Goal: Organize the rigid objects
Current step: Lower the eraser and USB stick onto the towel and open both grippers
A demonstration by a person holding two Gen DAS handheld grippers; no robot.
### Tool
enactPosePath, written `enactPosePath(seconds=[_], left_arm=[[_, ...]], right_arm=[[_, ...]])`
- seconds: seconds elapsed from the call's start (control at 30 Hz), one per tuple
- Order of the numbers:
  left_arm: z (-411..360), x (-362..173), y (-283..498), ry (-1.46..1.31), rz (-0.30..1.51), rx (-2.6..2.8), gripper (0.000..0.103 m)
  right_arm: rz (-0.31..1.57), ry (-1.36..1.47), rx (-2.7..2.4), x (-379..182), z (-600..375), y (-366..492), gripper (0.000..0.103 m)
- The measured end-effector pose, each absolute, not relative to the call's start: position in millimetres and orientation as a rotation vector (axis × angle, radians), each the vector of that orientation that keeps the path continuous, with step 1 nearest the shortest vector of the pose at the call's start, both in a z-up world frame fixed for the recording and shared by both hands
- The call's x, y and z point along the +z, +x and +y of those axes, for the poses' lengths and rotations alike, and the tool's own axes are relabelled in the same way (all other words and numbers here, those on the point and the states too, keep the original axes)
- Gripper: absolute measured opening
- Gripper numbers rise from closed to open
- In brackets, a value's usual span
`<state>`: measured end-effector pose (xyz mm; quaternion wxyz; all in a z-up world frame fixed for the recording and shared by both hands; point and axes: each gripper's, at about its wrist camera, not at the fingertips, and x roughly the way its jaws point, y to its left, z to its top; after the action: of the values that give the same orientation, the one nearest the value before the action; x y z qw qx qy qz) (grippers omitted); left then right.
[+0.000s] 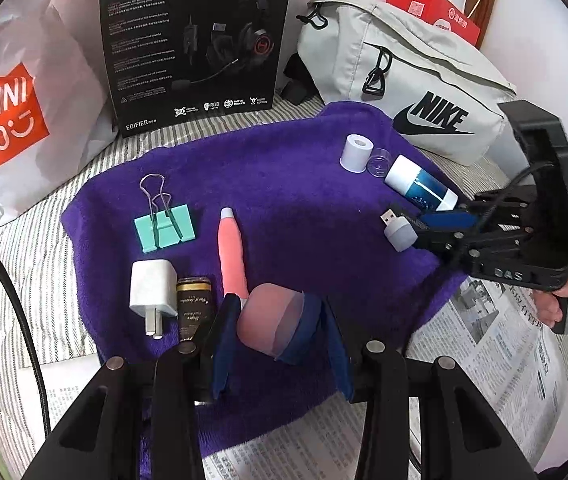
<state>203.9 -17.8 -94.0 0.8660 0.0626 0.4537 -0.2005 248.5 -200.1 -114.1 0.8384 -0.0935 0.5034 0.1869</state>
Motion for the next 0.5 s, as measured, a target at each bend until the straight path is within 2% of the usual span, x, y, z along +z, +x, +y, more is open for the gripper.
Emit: enactPosePath(seconds=[0.07, 0.1, 0.13, 0.17, 0.5], left_arm=[[-21.6, -96.3, 209.1, 0.137, 0.956, -0.418, 0.039], [-23.7, -97.5, 211.6, 0.142, 0.959, -0.416, 0.039], [-25.6, -98.9, 213.4, 0.151, 0.979, -0.415, 0.039], [-28.9, -100.8, 216.3, 0.164, 0.981, -0.410, 0.039], [-44.5, -107.1, 232.4, 0.192, 0.994, -0.418, 0.039]], right_arm=[[1.073, -0.193, 0.392, -112.7, -201.6, 246.5, 0.025], [1.078, -0.189, 0.387, -111.9, -202.2, 245.6, 0.028], [1.075, -0.190, 0.377, -110.5, -203.0, 244.2, 0.036], [1.067, -0.191, 0.376, -108.9, -204.1, 242.1, 0.038], [1.048, -0.176, 0.367, -99.6, -214.8, 226.5, 0.038]])
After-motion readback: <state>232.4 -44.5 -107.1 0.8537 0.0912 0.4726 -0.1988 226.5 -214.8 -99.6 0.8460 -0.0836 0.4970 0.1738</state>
